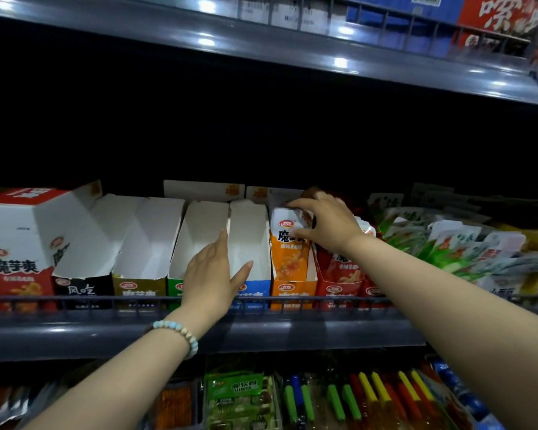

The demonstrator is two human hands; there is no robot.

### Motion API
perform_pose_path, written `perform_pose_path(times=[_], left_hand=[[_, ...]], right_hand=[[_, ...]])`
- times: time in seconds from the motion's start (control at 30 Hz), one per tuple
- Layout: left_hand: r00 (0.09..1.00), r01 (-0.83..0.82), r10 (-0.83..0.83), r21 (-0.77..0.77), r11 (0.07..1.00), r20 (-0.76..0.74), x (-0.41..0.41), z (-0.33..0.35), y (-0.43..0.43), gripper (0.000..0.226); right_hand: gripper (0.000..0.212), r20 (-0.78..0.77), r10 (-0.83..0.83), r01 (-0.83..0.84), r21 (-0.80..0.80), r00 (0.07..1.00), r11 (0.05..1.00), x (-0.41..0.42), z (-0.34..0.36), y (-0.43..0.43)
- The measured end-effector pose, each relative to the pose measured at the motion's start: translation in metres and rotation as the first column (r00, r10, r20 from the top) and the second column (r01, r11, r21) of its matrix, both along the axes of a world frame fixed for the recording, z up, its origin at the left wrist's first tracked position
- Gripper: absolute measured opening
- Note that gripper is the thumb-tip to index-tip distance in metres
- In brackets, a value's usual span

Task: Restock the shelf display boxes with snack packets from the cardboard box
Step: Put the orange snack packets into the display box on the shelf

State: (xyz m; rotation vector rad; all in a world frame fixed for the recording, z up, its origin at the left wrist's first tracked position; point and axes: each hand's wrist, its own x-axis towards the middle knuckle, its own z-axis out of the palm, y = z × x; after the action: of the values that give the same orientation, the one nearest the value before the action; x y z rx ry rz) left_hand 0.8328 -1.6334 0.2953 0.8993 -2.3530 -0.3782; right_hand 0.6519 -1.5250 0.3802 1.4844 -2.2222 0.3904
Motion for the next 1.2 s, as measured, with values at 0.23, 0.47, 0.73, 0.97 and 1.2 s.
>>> perform_pose_path(times=[0.23,0.47,0.73,0.97,1.2], left_hand=[[0.985,0.087,-0.095,-0.059,0.994,-0.142,0.026,0.005,0.022,0.07],[0.973,0.165,-0.163,0.0,0.986,-0.163,0.081,-0.034,0.08,0.066],[0.971,0.125,-0.172,0.264,0.956,0.164,0.137,-0.162,0.136,0.069],[0.865,-0.002,-0.215,0.432,0.902,0.453,0.176,-0.265,0.159,0.068],[0.746,-0.113,-0.272,0.519,0.848,0.608,0.19,-0.333,0.174,0.065]], right_hand=[[0.048,0.123,0.169,-0.152,-0.137,0.978,0.979,0.018,0.01,0.023],[0.052,0.362,0.293,-0.211,-0.251,0.885,0.945,0.082,-0.029,0.092],[0.06,0.636,0.191,-0.224,-0.03,0.748,0.974,0.133,-0.189,0.148],[0.061,0.795,-0.203,-0.166,0.354,0.572,0.92,0.164,-0.327,0.174],[0.059,0.839,-0.481,-0.103,0.518,0.256,0.849,0.178,-0.423,0.202]])
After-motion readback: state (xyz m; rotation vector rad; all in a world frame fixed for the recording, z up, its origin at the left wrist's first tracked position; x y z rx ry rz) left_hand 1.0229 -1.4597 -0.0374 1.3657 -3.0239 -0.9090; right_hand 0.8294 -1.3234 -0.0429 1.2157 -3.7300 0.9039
